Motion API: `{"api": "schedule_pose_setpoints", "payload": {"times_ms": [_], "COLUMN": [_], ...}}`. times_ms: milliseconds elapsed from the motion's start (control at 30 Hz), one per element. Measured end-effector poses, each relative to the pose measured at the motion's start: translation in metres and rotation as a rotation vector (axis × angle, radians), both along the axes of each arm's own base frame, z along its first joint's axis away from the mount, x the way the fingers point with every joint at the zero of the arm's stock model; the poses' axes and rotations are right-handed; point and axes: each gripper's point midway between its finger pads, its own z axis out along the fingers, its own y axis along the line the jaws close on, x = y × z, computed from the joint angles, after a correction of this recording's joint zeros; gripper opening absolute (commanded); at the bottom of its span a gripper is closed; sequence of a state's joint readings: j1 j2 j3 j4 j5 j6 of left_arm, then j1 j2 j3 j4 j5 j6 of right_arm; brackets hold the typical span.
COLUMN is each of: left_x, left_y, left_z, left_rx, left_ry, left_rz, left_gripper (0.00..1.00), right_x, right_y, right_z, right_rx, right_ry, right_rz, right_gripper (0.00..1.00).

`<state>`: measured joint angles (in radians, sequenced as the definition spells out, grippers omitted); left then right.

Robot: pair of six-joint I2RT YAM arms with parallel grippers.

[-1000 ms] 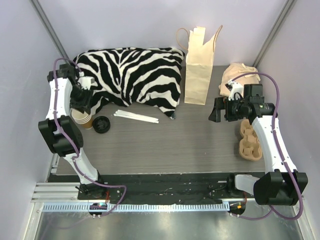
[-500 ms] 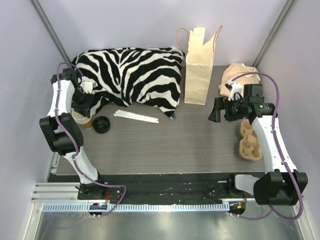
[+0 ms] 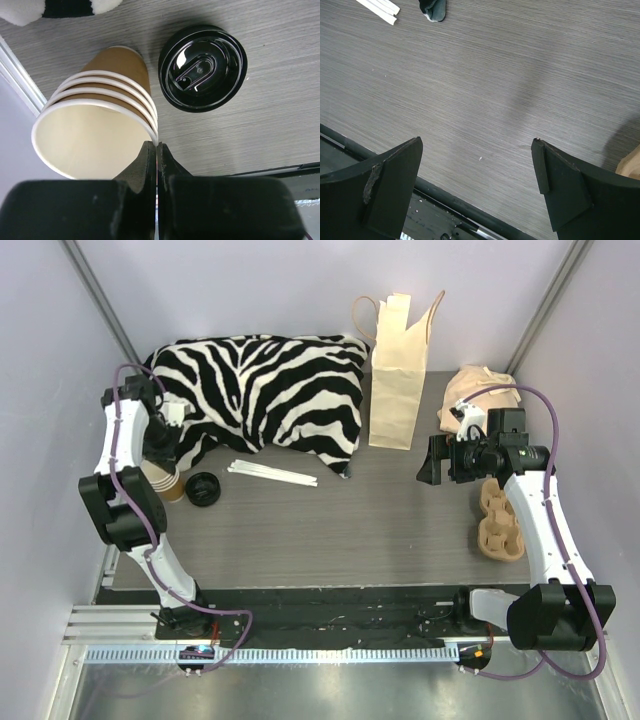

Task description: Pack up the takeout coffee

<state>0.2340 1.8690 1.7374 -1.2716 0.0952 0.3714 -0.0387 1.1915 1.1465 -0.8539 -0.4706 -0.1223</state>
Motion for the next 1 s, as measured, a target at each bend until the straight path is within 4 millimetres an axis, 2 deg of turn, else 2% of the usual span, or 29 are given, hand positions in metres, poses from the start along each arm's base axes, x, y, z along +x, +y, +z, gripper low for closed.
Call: {"api": "schedule_pose_setpoints", "payload": {"times_ms": [333, 500, 633, 833, 900, 1000], "left_x": [-0.002, -0.004, -0.011, -0.040, -0.044, -0.036], "left_y": [0.006, 0.010, 0.014, 0.008, 0.008, 0.011], "left_z": [0.036, 0.045, 0.037, -0.005, -0.005, 0.012], "left_rx": [0.056, 0.085, 0.110, 0.143, 0.157, 0.184], "left_ry": [-0.078, -0.093, -0.087, 0.014, 0.021, -0.040], "left_rz": [0.001, 0.006, 0.012, -0.006, -0.009, -0.001], "left_gripper": [0.00, 0.00, 0.00, 0.00, 0.00, 0.00], "right_x": [0.000, 0.000, -0.001, -0.002, -0.002, -0.001], "right_y": [0.001, 0.002, 0.002, 0.006, 0.008, 0.012], "right_z": [0.000, 0.000, 0.001, 0.002, 0.003, 0.003], "right_rx": [0.004, 0.007, 0.012, 0.030, 0.040, 0.056], "right_ry": [0.000, 0.000, 0.000, -0.001, 0.001, 0.008], "right_rz": [0.003, 0.006, 0.010, 0.023, 0.032, 0.048], "right_gripper": [1.00, 1.00, 1.00, 1.00, 1.00, 1.00]}}
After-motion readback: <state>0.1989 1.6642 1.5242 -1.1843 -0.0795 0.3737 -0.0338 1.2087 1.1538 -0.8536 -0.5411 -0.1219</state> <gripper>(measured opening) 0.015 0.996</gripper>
